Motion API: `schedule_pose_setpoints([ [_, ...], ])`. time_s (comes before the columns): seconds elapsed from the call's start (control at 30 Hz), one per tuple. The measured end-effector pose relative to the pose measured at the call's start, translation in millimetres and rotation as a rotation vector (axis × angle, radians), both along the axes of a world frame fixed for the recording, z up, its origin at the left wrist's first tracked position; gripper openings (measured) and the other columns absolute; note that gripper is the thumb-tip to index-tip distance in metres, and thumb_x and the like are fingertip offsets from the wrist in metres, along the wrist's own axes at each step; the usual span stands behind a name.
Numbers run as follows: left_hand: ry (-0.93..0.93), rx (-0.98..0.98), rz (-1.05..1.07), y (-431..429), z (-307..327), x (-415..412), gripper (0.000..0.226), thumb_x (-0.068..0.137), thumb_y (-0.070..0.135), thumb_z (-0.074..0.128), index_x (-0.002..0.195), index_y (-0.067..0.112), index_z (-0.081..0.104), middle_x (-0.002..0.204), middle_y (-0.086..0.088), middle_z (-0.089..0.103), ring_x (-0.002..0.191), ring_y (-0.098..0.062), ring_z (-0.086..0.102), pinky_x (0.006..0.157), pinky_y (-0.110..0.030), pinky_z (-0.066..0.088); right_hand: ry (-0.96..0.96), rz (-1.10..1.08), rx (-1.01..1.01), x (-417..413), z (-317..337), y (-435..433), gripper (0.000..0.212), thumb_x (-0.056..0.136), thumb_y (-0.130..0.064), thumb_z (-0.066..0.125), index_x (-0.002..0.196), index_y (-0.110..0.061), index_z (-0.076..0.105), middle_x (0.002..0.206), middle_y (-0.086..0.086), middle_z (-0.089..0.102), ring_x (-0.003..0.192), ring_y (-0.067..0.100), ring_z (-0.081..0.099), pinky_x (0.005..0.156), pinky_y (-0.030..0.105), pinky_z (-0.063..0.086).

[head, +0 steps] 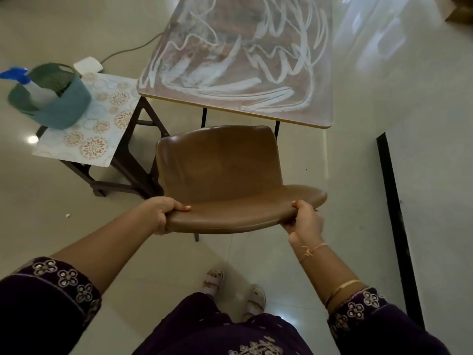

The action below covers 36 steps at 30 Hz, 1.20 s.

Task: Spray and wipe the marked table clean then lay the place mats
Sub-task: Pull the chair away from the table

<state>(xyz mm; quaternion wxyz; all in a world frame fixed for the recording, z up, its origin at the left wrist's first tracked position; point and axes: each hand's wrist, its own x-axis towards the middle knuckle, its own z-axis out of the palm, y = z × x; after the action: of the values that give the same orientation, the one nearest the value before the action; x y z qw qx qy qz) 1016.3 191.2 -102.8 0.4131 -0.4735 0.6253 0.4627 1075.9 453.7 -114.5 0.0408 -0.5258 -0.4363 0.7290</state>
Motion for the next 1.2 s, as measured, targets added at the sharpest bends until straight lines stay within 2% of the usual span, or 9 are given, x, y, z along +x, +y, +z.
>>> schedule_pose_setpoints([
  [0.13, 0.022, -0.059, -0.105, -44, -1, -22, 0.033, 0.077, 0.016, 0.074, 0.105, 0.006, 0.058, 0.096, -0.011, 0.065, 0.073, -0.024, 0.060, 0.071, -0.034, 0.049, -0.018, 0.005, -0.094, -4, 3, -44, 0.030, 0.082, 0.002, 0.054, 0.112, -0.002, 0.050, 0.103, 0.018, 0.060, 0.087, 0.032, 0.062, 0.064, 0.047, 0.056],
  [0.4, 0.037, -0.123, -0.246, -100, -8, -47, 0.038, 0.074, 0.025, 0.077, 0.100, 0.006, 0.057, 0.096, -0.013, 0.062, 0.087, -0.026, 0.058, 0.078, -0.031, 0.045, -0.047, 0.008, -0.269, 2, 11, -102, 0.040, 0.086, 0.007, 0.046, 0.125, -0.004, 0.044, 0.117, 0.022, 0.056, 0.101, 0.037, 0.058, 0.062, 0.045, 0.053],
  [0.57, 0.043, -0.125, -0.325, -111, -7, -65, 0.047, 0.075, 0.029, 0.076, 0.110, 0.005, 0.056, 0.111, -0.016, 0.062, 0.096, -0.028, 0.057, 0.082, -0.033, 0.041, -0.080, 0.105, -0.320, 19, 18, -107, 0.031, 0.093, -0.010, 0.053, 0.123, -0.005, 0.048, 0.111, 0.021, 0.060, 0.094, 0.036, 0.062, 0.065, 0.043, 0.054],
  [0.67, 0.061, -0.127, -0.379, -109, -7, -72, 0.042, 0.078, 0.029, 0.073, 0.106, 0.005, 0.055, 0.102, -0.015, 0.061, 0.089, -0.026, 0.054, 0.073, -0.030, 0.039, -0.070, 0.100, -0.317, 6, 21, -94, 0.034, 0.094, -0.028, 0.050, 0.124, -0.011, 0.048, 0.116, 0.018, 0.057, 0.097, 0.038, 0.060, 0.062, 0.046, 0.054],
  [0.77, 0.093, -0.117, -0.409, -108, -7, -84, 0.042, 0.078, 0.030, 0.073, 0.106, 0.003, 0.055, 0.097, -0.015, 0.060, 0.086, -0.026, 0.056, 0.073, -0.030, 0.042, -0.075, 0.083, -0.317, -11, 24, -86, 0.035, 0.092, -0.018, 0.049, 0.126, -0.008, 0.047, 0.121, 0.021, 0.055, 0.094, 0.037, 0.058, 0.059, 0.047, 0.052],
  [0.87, 0.103, -0.069, -0.416, -108, -5, -105, 0.043, 0.079, 0.028, 0.073, 0.105, -0.001, 0.055, 0.095, -0.018, 0.064, 0.079, -0.028, 0.063, 0.056, -0.032, 0.054, -0.035, 0.039, -0.224, -31, 24, -81, 0.031, 0.091, -0.015, 0.050, 0.121, -0.006, 0.049, 0.121, 0.022, 0.057, 0.094, 0.037, 0.059, 0.063, 0.048, 0.055],
  [0.97, 0.078, -0.038, -0.369, -122, -28, -133, 0.060, 0.068, 0.024, 0.080, 0.116, 0.000, 0.053, 0.110, -0.024, 0.064, 0.095, -0.039, 0.066, 0.080, -0.049, 0.056, -0.003, 0.005, -0.165, -47, 27, -76, 0.024, 0.089, -0.015, 0.051, 0.112, -0.008, 0.051, 0.118, 0.022, 0.058, 0.098, 0.037, 0.061, 0.073, 0.050, 0.056],
  [1.03, 0.088, -0.033, -0.363, -127, -40, -143, 0.061, 0.065, 0.024, 0.081, 0.115, 0.000, 0.054, 0.111, -0.023, 0.065, 0.096, -0.037, 0.066, 0.085, -0.049, 0.054, 0.010, -0.002, -0.161, -51, 27, -75, 0.019, 0.089, -0.014, 0.051, 0.107, -0.008, 0.053, 0.117, 0.022, 0.058, 0.098, 0.037, 0.061, 0.074, 0.051, 0.056],
  [1.2, 0.120, -0.081, -0.453, -103, -6, -105, 0.043, 0.078, 0.027, 0.073, 0.107, 0.000, 0.056, 0.100, -0.017, 0.063, 0.075, -0.025, 0.059, 0.058, -0.032, 0.048, -0.023, 0.015, -0.208, -28, 18, -77, 0.008, 0.089, -0.012, 0.049, 0.097, -0.011, 0.053, 0.111, 0.019, 0.057, 0.091, 0.035, 0.061, 0.060, 0.045, 0.057],
])
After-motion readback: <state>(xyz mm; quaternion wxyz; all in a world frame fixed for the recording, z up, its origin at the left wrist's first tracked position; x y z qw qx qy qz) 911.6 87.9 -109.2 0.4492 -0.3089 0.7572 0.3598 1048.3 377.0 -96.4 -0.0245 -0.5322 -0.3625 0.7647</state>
